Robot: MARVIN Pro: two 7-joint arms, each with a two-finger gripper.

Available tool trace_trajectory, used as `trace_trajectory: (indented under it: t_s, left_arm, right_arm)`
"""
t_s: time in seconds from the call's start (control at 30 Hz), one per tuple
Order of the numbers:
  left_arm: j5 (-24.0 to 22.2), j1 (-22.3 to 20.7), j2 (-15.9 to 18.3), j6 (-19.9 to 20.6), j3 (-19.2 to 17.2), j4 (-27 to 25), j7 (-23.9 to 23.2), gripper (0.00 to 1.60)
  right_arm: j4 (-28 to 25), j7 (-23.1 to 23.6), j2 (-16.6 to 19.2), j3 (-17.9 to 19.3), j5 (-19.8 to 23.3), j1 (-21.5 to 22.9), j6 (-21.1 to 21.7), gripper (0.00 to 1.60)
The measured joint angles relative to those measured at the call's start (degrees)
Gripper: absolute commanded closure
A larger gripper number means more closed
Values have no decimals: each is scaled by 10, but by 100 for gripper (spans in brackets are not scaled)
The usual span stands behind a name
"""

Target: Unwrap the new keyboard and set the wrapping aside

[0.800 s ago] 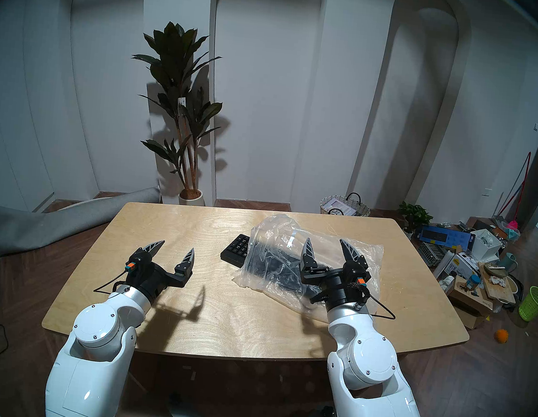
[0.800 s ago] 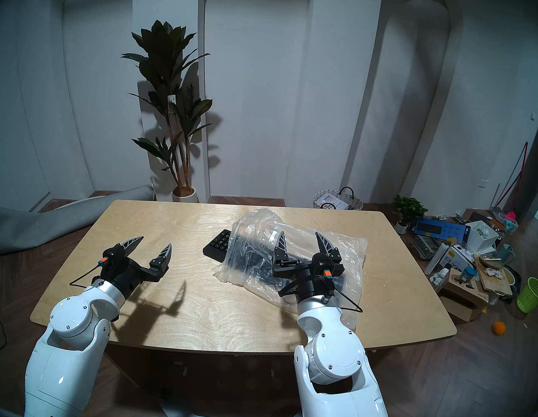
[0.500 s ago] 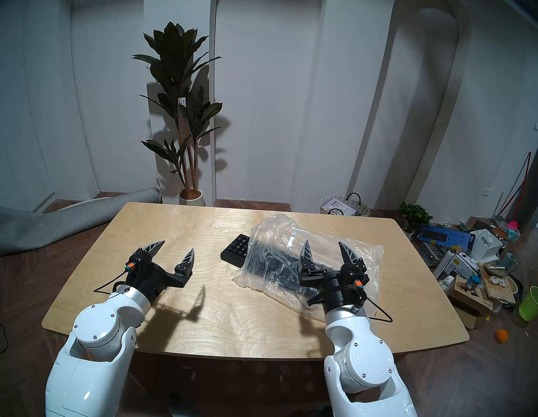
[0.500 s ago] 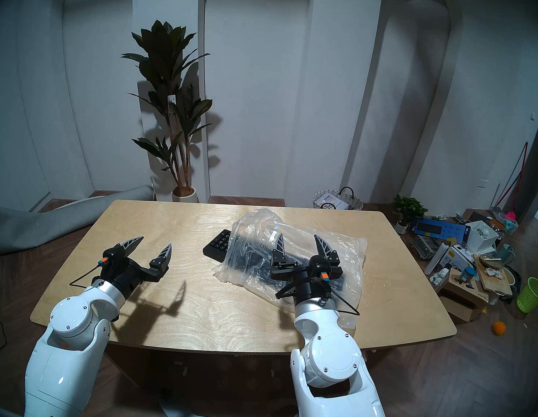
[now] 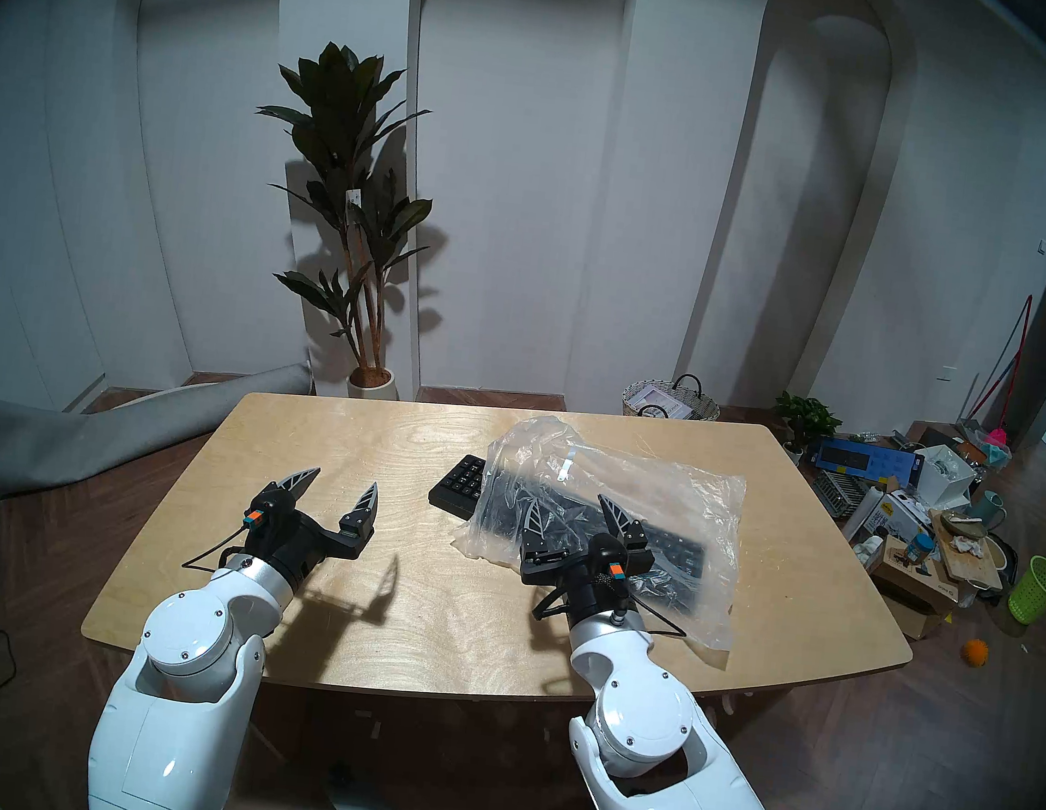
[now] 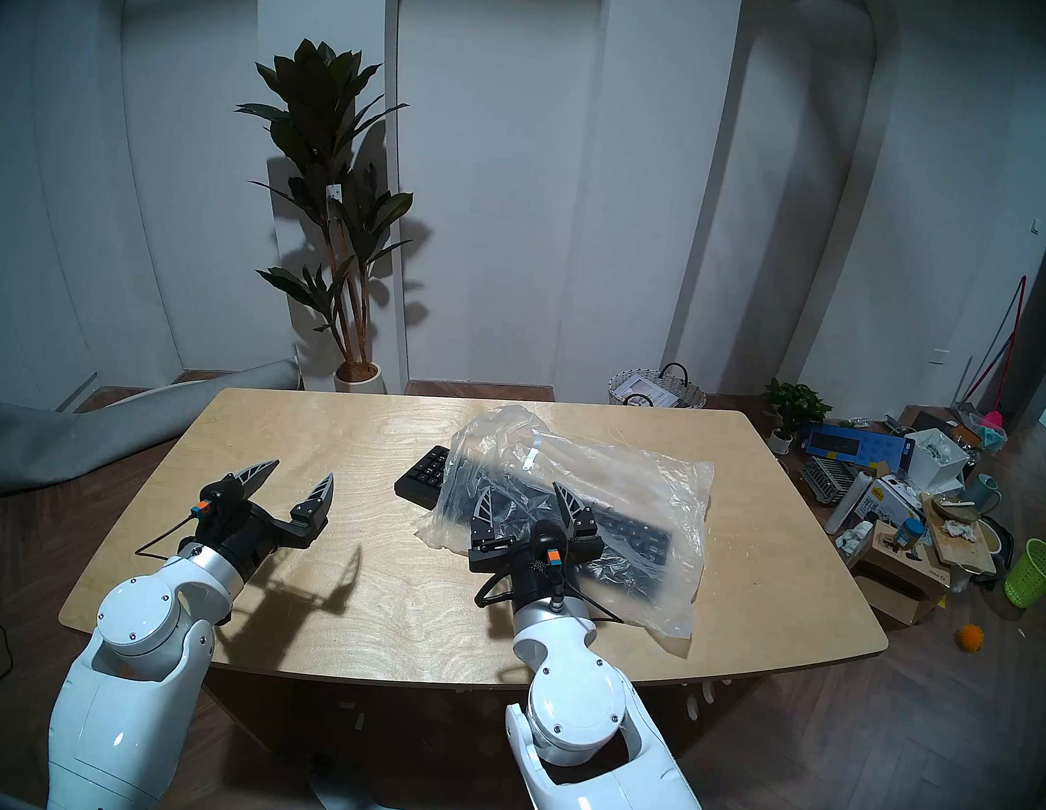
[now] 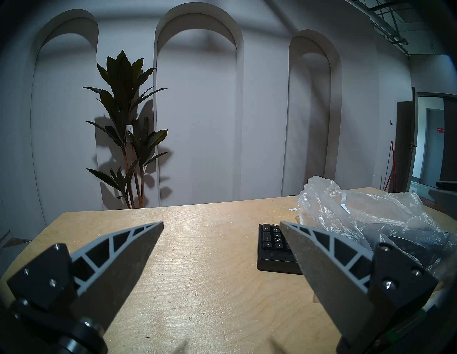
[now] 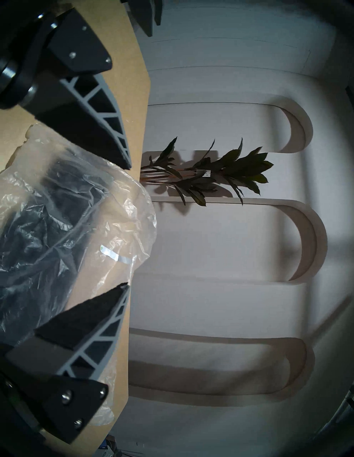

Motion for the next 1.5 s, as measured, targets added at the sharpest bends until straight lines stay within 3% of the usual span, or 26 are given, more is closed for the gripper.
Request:
trace_trajectory:
  t_s: [0.23, 0.6, 0.83, 1.5]
  left_arm:
    - [-1, 0, 0, 0, 0, 3, -1, 0]
    - [-2, 0, 0, 0, 0, 6, -2, 0]
    - [-2, -1, 1, 0, 0, 8, -2, 0]
    - [-4, -1, 1, 0, 0, 12, -5, 0]
  right_arm:
    - [63, 23, -13, -8, 1, 46, 19, 0]
    - [74, 47, -29, -36, 1, 111, 40, 0]
    - [116, 48, -43, -50, -4, 150, 55, 0]
    - [235, -32, -92, -72, -9, 261, 98, 0]
